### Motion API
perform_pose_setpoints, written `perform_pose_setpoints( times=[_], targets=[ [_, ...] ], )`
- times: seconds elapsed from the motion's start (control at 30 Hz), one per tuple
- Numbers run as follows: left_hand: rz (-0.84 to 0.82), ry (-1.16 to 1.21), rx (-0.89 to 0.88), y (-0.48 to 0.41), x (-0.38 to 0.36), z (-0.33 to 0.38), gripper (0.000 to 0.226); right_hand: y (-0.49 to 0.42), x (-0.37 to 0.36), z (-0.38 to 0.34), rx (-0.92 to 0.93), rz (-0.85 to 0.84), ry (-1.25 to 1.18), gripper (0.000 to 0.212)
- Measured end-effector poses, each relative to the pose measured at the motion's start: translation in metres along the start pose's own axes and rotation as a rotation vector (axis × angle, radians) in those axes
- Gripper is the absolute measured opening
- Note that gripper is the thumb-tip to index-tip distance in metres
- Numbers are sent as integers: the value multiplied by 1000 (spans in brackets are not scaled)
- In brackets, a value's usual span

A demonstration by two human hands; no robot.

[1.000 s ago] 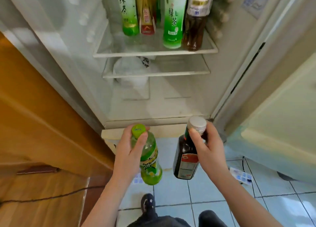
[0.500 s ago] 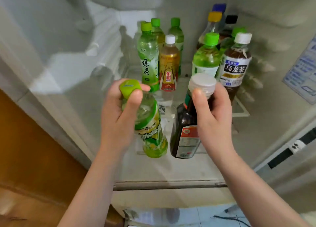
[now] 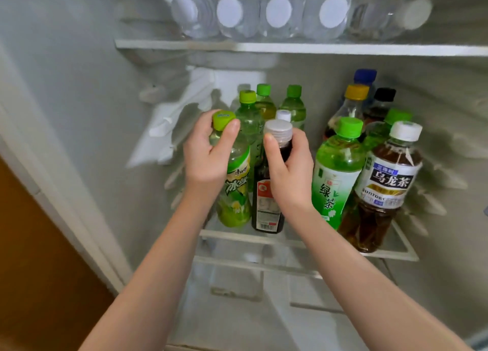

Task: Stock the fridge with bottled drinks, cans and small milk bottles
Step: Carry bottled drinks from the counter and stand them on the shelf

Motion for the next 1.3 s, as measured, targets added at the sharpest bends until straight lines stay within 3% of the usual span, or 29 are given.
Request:
perform_pose_setpoints(
  times=[0.17,0.27,0.33,0.43,0.5,0.8,1.3],
  targets=[
    [-36,32,46,-16,-20,-16,12,-7,-1,8,16,12,41,16],
    [9,100,50,-12,-17,-22,30,-7,0,10,-3,20,60,21],
    [2,122,95,1,-18,-33,51,1,1,8,0,30,94,33],
    [-74,121,170,32,-24,-56,58,34,2,11,-3,58,198,66],
    [-116,141,199,54,-27,-69,65,57,4,19,-37,47,240,77],
    [-270,11,243,88,-28,-104,67,69,9,41,-93,-14,357,72],
    [-322,-20,306,54,-43,-133,57,37,-6,67,-145,11,406,72]
  ],
)
Point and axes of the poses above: each hand's wrist, its own y-axis away from the middle knuckle, its own x-axis out of the back of the hand, z = x × y, the point moved 10 cm from there along -y, towards the middle knuckle, and after that the axes turned 5 degrees about -y, right-handed, at the moved point
